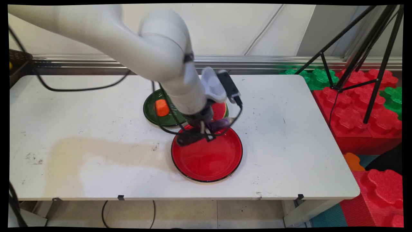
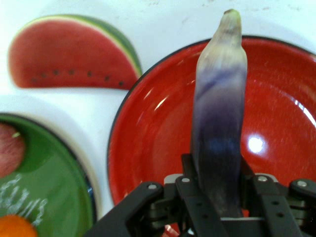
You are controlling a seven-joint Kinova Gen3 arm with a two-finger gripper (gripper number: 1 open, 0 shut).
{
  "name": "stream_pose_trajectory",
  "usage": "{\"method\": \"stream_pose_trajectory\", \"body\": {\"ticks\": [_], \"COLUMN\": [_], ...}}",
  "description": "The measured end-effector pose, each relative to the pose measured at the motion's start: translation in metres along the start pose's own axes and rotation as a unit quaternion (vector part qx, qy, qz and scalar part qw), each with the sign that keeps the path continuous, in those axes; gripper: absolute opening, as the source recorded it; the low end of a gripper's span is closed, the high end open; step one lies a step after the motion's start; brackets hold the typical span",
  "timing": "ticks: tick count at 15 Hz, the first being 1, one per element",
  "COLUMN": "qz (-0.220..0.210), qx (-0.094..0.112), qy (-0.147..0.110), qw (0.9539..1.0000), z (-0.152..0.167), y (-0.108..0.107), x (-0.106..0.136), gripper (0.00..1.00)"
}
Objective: Place the picked object on the table
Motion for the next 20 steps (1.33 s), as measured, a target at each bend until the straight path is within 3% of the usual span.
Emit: {"method": "stream_pose_trajectory", "body": {"ticks": [3, 9, 14, 20], "qz": [0.002, -0.011, -0.018, 0.026], "qx": [0.009, 0.026, 0.031, 0.014], "qy": [0.002, -0.017, -0.040, -0.077], "qw": [1.0000, 0.9995, 0.9986, 0.9966], "z": [-0.030, -0.083, -0.094, -0.081], "y": [-0.014, -0.059, -0.095, -0.129], "x": [-0.012, -0.078, -0.125, -0.164], "gripper": [0.00, 0.00, 0.00, 0.00]}}
